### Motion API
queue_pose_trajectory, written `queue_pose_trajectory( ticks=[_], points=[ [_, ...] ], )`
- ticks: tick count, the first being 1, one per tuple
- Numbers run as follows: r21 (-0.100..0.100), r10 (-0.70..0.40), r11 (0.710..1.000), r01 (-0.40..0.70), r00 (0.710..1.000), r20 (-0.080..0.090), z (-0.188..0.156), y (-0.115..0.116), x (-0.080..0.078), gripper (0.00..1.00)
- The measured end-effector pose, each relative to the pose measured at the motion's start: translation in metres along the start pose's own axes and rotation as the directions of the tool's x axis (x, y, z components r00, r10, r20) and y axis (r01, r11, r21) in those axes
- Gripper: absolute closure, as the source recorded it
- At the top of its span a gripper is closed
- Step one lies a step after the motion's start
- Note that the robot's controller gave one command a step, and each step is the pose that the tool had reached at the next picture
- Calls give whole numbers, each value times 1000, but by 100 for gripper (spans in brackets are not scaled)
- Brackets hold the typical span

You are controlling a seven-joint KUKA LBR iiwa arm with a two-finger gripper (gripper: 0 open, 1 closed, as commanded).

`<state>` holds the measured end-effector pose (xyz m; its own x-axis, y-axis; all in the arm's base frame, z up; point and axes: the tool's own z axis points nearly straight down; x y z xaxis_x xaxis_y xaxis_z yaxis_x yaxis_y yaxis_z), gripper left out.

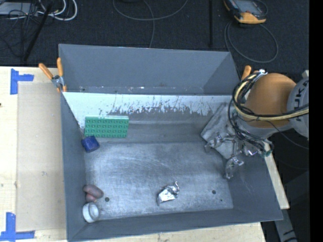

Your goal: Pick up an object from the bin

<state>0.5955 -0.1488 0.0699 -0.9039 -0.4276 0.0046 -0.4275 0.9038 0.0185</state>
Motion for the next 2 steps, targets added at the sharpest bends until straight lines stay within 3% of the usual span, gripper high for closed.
queue_pose_trajectory(
  ticks=[1, 2],
  points=[
    [12, 56, 998, -56, 998, 4, -27, 163, 0, 0],
    [19, -137, 990, 137, 991, 3, 3, 240, -1, 0]
  ],
)
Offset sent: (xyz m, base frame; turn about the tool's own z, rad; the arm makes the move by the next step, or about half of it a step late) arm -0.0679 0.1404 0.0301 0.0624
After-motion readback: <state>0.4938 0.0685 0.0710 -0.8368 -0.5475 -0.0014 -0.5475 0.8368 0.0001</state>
